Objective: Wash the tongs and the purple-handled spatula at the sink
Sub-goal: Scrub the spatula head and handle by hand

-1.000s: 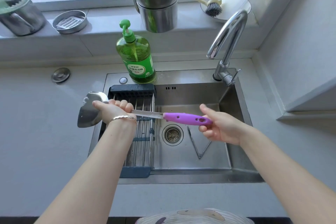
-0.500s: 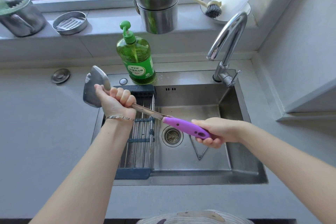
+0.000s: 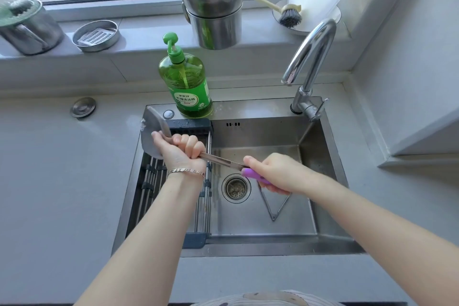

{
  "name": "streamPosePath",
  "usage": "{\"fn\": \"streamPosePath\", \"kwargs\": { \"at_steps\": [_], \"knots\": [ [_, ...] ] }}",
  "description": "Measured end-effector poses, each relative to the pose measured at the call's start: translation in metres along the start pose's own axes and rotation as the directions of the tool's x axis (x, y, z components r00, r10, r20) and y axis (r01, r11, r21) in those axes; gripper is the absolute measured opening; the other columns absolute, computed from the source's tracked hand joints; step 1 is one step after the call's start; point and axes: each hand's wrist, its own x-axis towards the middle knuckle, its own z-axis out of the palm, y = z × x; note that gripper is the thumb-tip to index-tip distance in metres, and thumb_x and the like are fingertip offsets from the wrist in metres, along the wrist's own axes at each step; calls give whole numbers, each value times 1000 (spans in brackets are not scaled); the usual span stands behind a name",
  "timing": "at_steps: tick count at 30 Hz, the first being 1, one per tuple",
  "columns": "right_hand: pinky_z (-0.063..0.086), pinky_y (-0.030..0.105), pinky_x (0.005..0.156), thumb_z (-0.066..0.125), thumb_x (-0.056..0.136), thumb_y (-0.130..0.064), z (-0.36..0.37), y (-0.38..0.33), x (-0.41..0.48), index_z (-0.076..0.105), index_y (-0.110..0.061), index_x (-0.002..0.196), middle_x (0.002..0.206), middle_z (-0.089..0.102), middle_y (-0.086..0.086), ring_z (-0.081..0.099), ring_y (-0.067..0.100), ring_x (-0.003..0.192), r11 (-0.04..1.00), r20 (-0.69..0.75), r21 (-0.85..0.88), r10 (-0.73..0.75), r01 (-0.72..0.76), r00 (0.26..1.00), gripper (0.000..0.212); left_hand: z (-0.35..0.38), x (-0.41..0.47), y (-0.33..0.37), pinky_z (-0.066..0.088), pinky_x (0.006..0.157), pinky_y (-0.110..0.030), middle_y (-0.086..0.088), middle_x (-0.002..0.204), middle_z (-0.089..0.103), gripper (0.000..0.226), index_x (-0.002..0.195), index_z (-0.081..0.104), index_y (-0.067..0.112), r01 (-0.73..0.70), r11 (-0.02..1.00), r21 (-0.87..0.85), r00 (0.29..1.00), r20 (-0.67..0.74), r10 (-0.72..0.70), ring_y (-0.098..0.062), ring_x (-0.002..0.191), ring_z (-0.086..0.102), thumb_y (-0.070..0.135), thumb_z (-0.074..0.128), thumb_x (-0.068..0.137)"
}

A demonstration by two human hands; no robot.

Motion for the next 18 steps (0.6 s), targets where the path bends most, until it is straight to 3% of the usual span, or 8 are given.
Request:
{"fn": "streamPosePath", "kwargs": {
  "at_steps": [3, 6, 9, 11, 13, 15, 16, 18],
  "knots": [
    [36, 31, 61, 29, 95, -56, 19, -2, 2, 56, -14, 81, 74, 60, 4, 59, 28, 78, 894, -286, -445, -190, 45, 939, 51, -7, 5, -11, 22, 32, -11, 8, 36, 26, 58, 59, 31, 17, 35, 999, -23, 986, -160, -39, -5, 25, 24, 67, 31, 87],
    [41, 36, 73, 28, 98, -49, 39, 7, 11, 54, -12, 105, 104, 63, 10, 59, 32, 96, 825, -236, -550, -305, 132, 923, 46, -9, 1, -33, 21, 36, -13, 8, 46, 26, 43, 69, 38, 16, 100, 975, 197, 958, -283, -41, -6, 27, 22, 50, 32, 95],
    [40, 32, 62, 34, 96, -49, 40, 14, 15, 53, -12, 90, 83, 59, 7, 57, 27, 76, 941, -111, -263, -250, 215, 962, 42, -11, -2, -44, 13, 33, -12, 6, 42, 20, 33, 66, 33, 17, 142, 940, 311, 953, -298, -45, -6, 27, 17, 21, 27, 98],
    [35, 20, 41, 33, 94, -56, 30, 13, 16, 52, -14, 78, 60, 50, 2, 47, 18, 45, 994, 87, 50, -100, 96, 991, 49, -11, 0, -46, 11, 34, -16, 4, 50, 17, 36, 64, 28, 17, 167, 932, 320, 952, -299, -68, -6, 25, 16, 19, 24, 99],
    [24, 11, 32, 30, 91, -64, 14, 16, 16, 49, -16, 72, 45, 40, -5, 32, 7, 29, 936, 347, 326, 14, -134, 938, 55, -9, 5, -46, 11, 31, -13, 5, 37, 19, 36, 63, 27, 16, 139, 951, 276, 954, -295, -54, -7, 19, 15, 19, 27, 98],
    [17, 10, 27, 23, 91, -64, 1, 23, 17, 46, -16, 70, 38, 34, -9, 25, 1, 25, 813, 527, 499, -9, -301, 850, 57, -5, 4, -49, 14, 30, -8, 8, 28, 19, 34, 63, 29, 15, 106, 963, 246, 960, -278, -35, -7, 19, 16, 20, 29, 98],
    [16, 10, 26, 20, 93, -61, 1, 26, 19, 45, -15, 70, 37, 34, -9, 24, 0, 24, 776, 548, 536, -20, -333, 836, 57, -4, 1, -52, 17, 31, -8, 9, 29, 21, 33, 65, 31, 15, 96, 962, 255, 964, -264, -26, -6, 21, 18, 19, 30, 98],
    [17, 9, 27, 17, 99, -50, 10, 24, 18, 46, -13, 71, 37, 36, -7, 25, 2, 24, 766, 448, 574, 0, -288, 894, 54, -5, -8, -64, 29, 35, -11, 7, 35, 31, 29, 67, 35, 13, 101, 921, 377, 973, -229, -13, -6, 26, 29, 14, 35, 96]
  ]
}}
